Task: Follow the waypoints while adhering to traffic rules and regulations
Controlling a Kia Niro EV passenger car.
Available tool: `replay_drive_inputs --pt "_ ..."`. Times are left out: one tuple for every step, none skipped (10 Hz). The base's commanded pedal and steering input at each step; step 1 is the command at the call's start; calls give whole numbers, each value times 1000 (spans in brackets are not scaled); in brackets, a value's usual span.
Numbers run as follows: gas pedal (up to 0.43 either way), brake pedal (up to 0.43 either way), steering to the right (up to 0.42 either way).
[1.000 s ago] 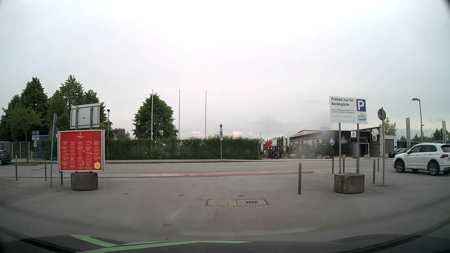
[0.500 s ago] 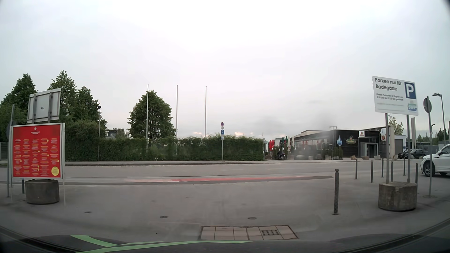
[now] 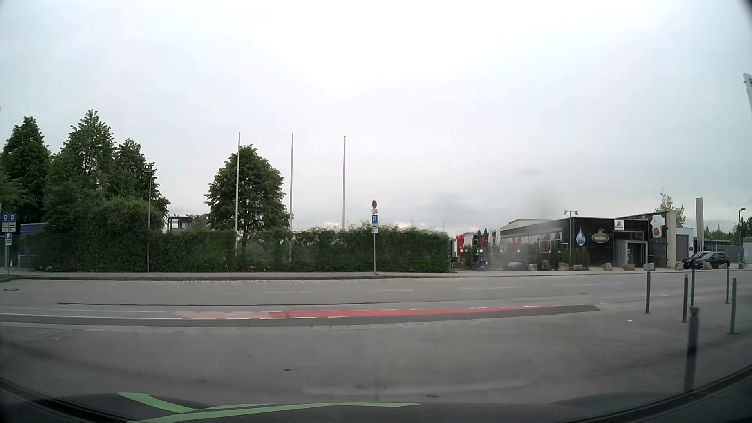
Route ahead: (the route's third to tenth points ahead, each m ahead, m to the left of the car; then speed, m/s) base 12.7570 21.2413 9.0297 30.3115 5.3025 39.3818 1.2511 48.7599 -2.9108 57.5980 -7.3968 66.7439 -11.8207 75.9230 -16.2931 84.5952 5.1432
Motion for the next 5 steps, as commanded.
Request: replay_drive_inputs --pt "0 98 -10" --pt "0 128 -13" --pt "0 152 -15" --pt "0 171 -16" --pt "0 165 -17"
